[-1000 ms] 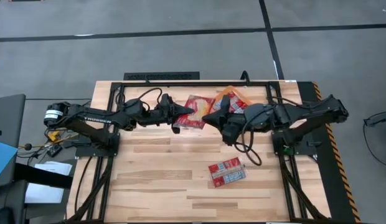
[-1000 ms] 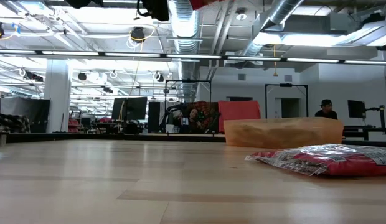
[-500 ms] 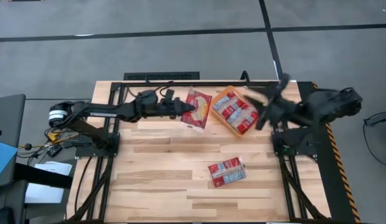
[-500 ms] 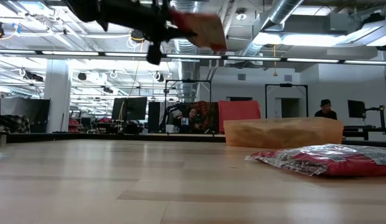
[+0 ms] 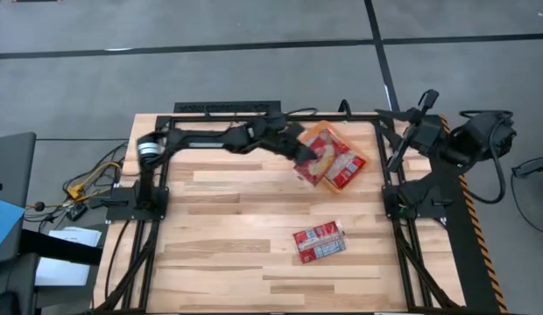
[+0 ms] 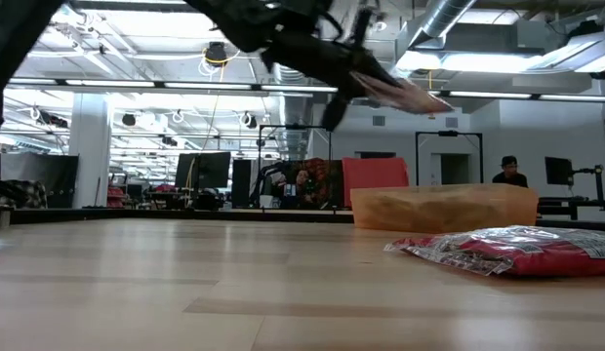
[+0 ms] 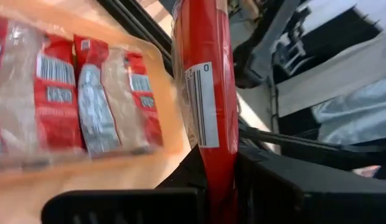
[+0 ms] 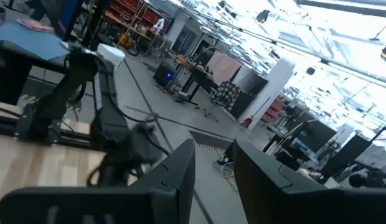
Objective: Sort popcorn bags into baskets
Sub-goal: Put the popcorn bag into the orange transparent bin
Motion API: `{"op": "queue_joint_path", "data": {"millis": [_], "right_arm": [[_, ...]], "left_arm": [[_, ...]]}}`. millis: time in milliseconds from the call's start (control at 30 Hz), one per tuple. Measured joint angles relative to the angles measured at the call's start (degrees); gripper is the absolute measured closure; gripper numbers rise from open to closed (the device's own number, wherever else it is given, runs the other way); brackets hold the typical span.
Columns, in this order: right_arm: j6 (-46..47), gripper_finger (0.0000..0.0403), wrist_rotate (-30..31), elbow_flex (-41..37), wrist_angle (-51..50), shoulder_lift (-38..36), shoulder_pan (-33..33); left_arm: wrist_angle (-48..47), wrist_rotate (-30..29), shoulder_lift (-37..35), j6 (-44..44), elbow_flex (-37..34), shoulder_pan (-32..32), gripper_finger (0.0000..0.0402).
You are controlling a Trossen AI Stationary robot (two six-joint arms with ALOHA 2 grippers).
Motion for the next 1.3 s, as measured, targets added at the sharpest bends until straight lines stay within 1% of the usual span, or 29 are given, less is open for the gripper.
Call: {"op": "queue_joint_path", "data": {"millis": [133, 200, 433, 567, 633, 800, 933, 1167, 1233, 1300], "right_arm": [[3.2, 0.0279, 0.0, 0.0, -3.7, 0.0, 0.0], [4.9, 0.0282, 0.0, 0.0, -5.7, 0.1, 0.0], [12.6, 0.0284, -0.3, -0.1, -12.8, 0.2, 0.0], [16.4, 0.0284, -0.4, -0.1, -15.7, 0.2, -0.1], [17.3, 0.0284, -0.4, -0.1, -16.4, 0.2, -0.1], [17.8, 0.0284, -0.4, -0.1, -16.5, 0.2, -0.1], [18.2, 0.0284, 0.0, -0.1, -16.4, 0.2, -0.1], [20.5, 0.0285, 0.9, -0.1, -16.5, 0.2, -1.0], [21.4, 0.0285, 0.9, -0.1, -16.5, 0.2, -1.5], [21.7, 0.0285, 0.9, -0.1, -16.7, 0.2, -1.8]], "left_arm": [[-2.8, 0.7, 8.3, 3.4, 11.4, 0.5, 0.0394], [-2.5, 1.6, 12.2, 4.5, 16.5, 0.7, 0.0393], [-5.6, 0.8, 24.5, 6.7, 31.5, 0.9, 0.0393], [-7.4, 1.1, 30.4, 6.4, 37.5, 0.8, 0.0393], [-10.2, 1.5, 32.2, 6.5, 39.7, 0.7, 0.0393], [-14.8, -1.6, 33.1, 9.8, 40.6, 0.4, 0.0385], [-15.1, -1.4, 33.1, 14.8, 40.6, 0.4, 0.0348], [-15.1, -0.3, 32.9, 16.2, 40.6, -0.7, 0.0236], [-15.4, 0.1, 32.9, 16.6, 40.7, -0.9, 0.0209], [-17.6, 0.3, 32.6, 17.6, 40.9, -0.9, 0.0188]]}}
